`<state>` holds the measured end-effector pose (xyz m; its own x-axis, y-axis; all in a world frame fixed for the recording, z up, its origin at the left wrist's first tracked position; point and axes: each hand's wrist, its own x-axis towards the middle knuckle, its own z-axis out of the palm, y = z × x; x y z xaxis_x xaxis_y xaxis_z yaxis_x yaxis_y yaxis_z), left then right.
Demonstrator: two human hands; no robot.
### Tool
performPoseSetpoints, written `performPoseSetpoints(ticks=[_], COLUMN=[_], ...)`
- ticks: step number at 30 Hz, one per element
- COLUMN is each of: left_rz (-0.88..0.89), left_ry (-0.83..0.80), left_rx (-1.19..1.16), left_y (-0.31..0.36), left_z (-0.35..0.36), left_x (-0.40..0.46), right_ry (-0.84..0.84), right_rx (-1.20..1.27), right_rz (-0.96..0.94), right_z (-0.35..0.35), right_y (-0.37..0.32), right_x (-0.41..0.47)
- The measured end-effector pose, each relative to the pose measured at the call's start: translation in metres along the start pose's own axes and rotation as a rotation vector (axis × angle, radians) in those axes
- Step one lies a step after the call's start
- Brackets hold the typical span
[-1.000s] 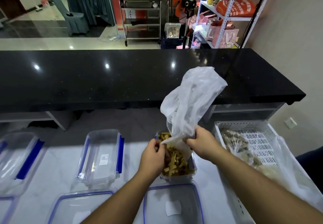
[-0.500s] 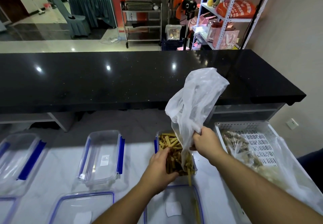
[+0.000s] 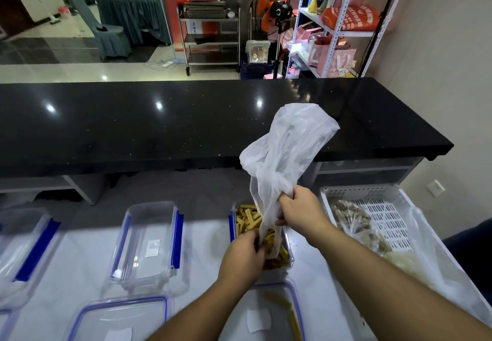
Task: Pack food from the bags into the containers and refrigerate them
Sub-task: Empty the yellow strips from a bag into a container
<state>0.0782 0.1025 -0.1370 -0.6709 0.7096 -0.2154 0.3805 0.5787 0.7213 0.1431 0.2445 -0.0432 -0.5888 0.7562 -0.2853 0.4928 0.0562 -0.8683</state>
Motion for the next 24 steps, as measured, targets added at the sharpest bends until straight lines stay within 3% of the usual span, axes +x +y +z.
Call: performPoseSetpoints(ticks=[8,14,18,24], left_rz=[-0.103,-0.294,-0.120,0.106], left_ry=[0.155,0.019,-0.165,-0.173], left_rx=[-0.360,-0.917,-1.102,-0.896], left_y=[0.005,0.008,0.027,0.067], left_z=[-0.025,-0.044,-0.060,-0.047], left_x=[0.002,0.009,0.012,0.019], right_ry=[-0.024,-0.073,-0.122,-0.312], right_rx=[0.013,-0.094,-0.120,-0.316], right_rz=[-0.124,-0.187,-0.185,-0.131], right_z=[-0.014,-0.025,-0.033,-0.046], right_y=[0.000,0.004,0.012,0.022], right_x=[-0.007,-0.017,-0.020,-0.035])
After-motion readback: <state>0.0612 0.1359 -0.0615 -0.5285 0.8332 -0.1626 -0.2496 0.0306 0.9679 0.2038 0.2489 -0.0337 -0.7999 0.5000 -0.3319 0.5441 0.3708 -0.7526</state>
